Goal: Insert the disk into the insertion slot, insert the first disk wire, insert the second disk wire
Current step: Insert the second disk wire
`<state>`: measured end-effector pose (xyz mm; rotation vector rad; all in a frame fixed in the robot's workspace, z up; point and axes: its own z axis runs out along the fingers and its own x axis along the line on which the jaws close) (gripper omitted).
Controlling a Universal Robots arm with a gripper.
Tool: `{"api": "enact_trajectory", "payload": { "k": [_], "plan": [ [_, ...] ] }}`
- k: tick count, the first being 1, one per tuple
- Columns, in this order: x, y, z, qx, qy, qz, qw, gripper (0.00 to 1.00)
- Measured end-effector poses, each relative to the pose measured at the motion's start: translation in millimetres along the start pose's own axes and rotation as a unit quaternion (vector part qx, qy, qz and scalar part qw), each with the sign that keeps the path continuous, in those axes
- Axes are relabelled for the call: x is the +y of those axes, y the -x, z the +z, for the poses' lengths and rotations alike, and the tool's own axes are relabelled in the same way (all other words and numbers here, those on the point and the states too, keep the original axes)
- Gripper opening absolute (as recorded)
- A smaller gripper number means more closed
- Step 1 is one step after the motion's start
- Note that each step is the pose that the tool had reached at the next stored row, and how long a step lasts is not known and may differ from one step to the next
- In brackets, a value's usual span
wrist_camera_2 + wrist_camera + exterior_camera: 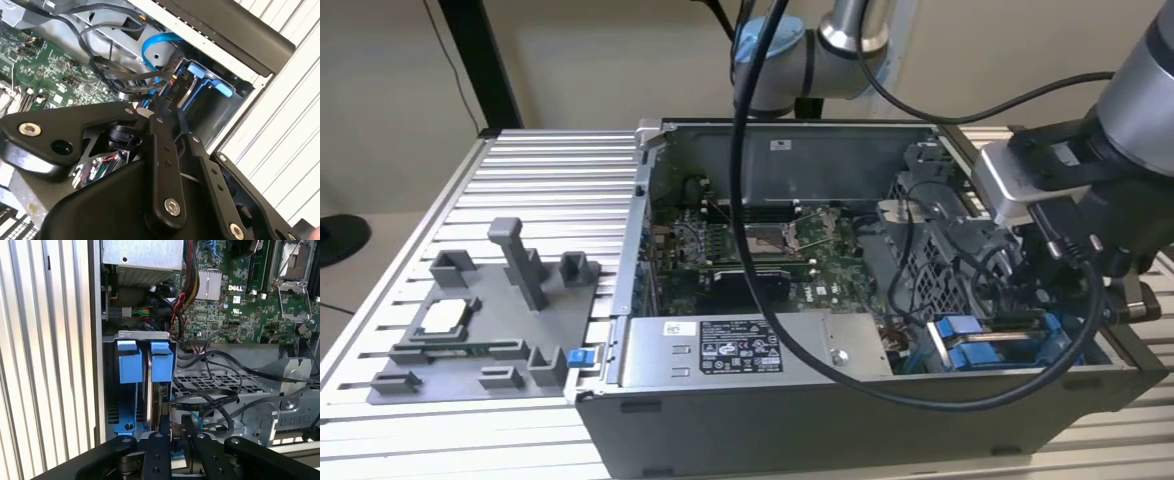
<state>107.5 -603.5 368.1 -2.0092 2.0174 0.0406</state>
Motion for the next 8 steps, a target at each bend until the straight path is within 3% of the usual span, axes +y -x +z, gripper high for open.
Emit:
{"api": "enact_trajectory", "payload": {
  "k": [8],
  "plan": [
    [-0.3, 0.4, -1.9, -0.0001, 0.0001, 0.000, 1.0000, 1.00]
  ]
}}
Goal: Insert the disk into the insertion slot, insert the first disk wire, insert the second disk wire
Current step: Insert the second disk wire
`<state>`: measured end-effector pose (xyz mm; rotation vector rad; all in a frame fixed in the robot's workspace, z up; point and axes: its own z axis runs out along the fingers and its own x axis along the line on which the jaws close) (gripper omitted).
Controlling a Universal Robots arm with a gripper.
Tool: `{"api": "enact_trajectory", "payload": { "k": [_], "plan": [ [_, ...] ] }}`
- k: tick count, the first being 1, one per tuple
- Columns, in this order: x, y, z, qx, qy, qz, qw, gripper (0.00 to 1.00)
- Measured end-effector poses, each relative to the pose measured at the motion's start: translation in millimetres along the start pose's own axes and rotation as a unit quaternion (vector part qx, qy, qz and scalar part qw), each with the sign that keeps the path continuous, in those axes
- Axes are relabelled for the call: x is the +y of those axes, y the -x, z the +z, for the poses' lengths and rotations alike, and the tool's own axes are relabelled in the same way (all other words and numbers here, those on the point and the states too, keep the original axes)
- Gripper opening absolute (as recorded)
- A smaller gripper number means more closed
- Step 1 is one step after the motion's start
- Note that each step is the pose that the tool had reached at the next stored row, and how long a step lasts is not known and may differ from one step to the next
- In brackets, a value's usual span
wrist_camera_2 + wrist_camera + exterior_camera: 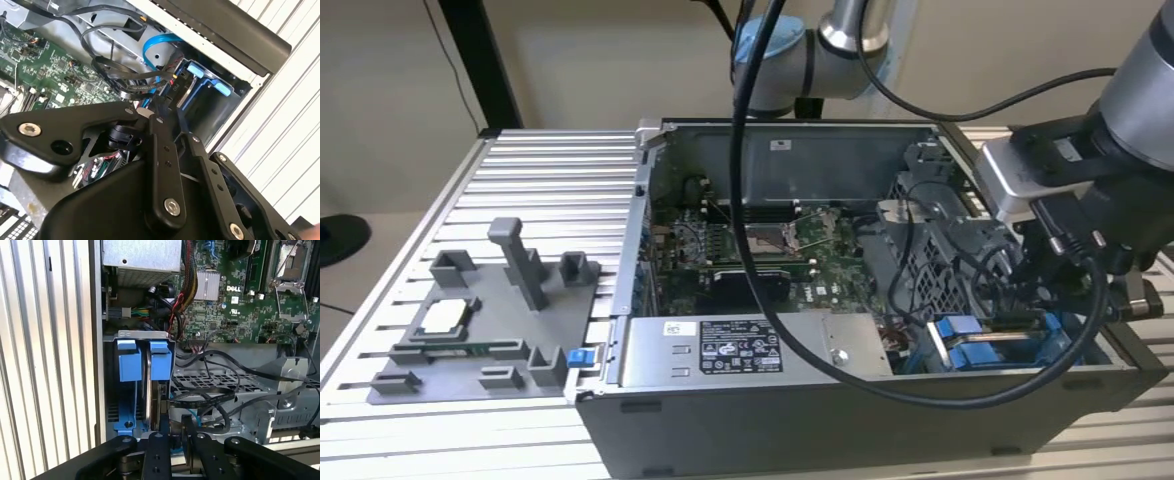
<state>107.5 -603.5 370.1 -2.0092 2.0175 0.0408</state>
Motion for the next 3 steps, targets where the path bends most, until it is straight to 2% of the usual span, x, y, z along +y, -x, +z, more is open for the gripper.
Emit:
{"api": "enact_trajectory", "payload": {
  "k": [3],
  "plan": [
    [0.0, 0.0, -0.2, 0.0000, 0.0000, 0.000, 1.0000, 1.00]
  ]
}}
